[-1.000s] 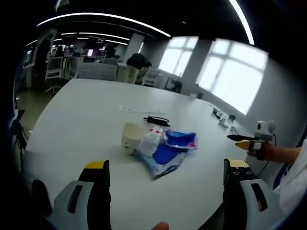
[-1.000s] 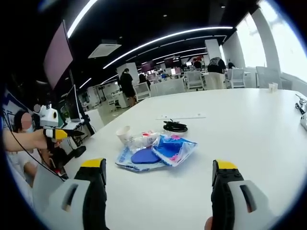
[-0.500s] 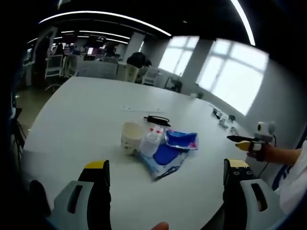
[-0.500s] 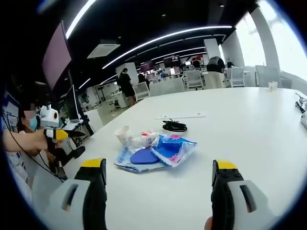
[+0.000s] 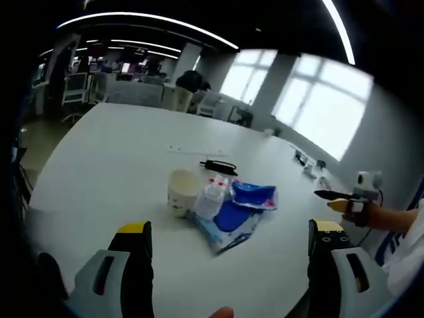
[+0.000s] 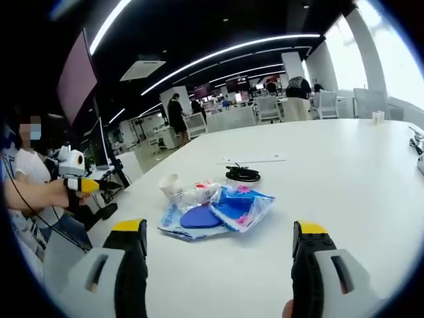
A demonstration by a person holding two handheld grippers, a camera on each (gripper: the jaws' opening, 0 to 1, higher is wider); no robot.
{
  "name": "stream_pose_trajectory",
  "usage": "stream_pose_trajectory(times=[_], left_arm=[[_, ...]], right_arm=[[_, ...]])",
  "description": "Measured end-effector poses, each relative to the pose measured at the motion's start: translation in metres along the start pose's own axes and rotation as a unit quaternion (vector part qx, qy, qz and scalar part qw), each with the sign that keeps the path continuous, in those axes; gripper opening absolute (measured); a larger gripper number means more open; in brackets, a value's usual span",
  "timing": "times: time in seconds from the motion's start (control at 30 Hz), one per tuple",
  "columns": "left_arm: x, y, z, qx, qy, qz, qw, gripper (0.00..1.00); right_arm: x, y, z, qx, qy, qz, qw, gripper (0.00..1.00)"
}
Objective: Arrange the tabletop items into an orderly group along one side of the table until the central work area is clear of visible clutter.
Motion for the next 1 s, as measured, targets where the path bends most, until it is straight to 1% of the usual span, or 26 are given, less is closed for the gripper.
stream_pose_trajectory(times=[0.33,1.0], left_arm=[[-0.005,0.005,-0.011,-0.004,-0.002,-0.003,1.0,0.96],[-0.015,0.018,-0.035,-0.009,-0.002,-0.009,0.9999,0.95]], right_arm=[[0.004,-0.002,-0.004,-0.002,-0.003,-0.003,1.0,0.9],[-0.003,-0.004,-0.014,-0.012,0.003,-0.009,0.9999,0.89]])
Point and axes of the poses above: the point that each gripper's makers call its tool centre point, and the gripper's own axes: z roughly backward along the fingers, x roughly to its right, y roughly out of its top, the point moved 9 cm from there along z, roughly backward along the fingers, and after that the axes turned 11 degrees about z, right-handed, at the moved point
